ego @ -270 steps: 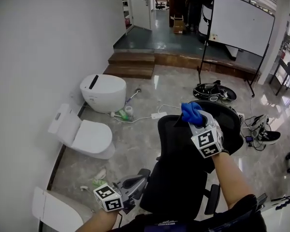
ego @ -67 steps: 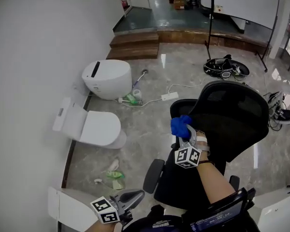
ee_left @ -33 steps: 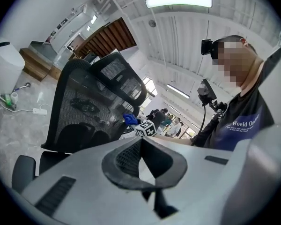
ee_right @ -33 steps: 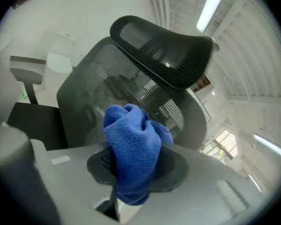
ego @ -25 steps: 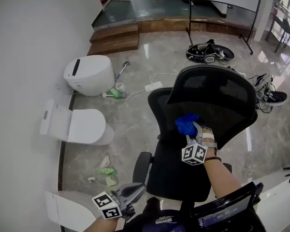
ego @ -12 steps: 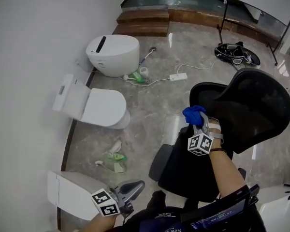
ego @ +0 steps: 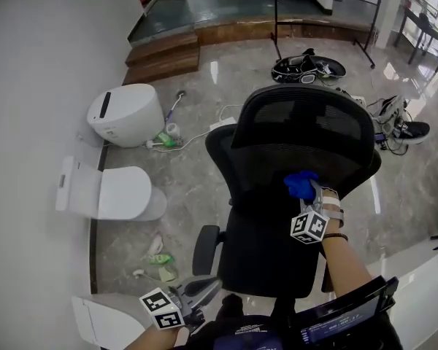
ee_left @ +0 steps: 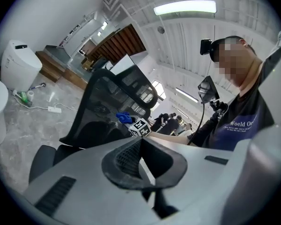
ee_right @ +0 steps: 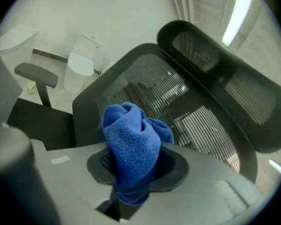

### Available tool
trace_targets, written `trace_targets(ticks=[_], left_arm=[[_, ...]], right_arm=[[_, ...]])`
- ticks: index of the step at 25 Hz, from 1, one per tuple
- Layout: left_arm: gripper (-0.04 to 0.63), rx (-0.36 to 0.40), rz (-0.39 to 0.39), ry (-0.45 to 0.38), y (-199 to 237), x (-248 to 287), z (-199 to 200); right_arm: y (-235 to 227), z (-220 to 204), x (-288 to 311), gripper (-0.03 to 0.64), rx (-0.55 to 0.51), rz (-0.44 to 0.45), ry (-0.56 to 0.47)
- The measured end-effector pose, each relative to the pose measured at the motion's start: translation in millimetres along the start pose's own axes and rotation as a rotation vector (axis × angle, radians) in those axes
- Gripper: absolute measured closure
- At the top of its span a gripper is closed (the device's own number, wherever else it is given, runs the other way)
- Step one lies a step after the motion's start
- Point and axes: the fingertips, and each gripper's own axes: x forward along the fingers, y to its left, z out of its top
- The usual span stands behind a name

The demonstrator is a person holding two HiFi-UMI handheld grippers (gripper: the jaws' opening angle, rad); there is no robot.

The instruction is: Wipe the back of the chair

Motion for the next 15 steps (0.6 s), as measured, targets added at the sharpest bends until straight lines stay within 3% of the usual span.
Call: trace_targets(ticks=[6, 9, 12, 15], left_arm=[[0.592, 0.02, -0.109, 0.077, -52.3, 80.1, -21.2], [0.592, 0.022, -0.138, 0.092, -65.6, 101.8, -31.5], [0.592, 0.016, -0.138, 0.087, -65.9, 101.3, -34.6], [0.592, 0.0, -0.107, 0.056, -53.1, 73.0, -32.4]], right_arm=[[-58.8, -153.8, -56.7, 0.497, 0.09, -0.08, 0.178], [-74.6, -197.5, -70.7, 0.497, 0.11, -0.103, 0.23], [-70.7, -188.7, -72.9, 0.497, 0.117, -0.101, 0.218], [-32.3, -119.9, -63.0, 0.497, 0.086, -0.037, 0.115]])
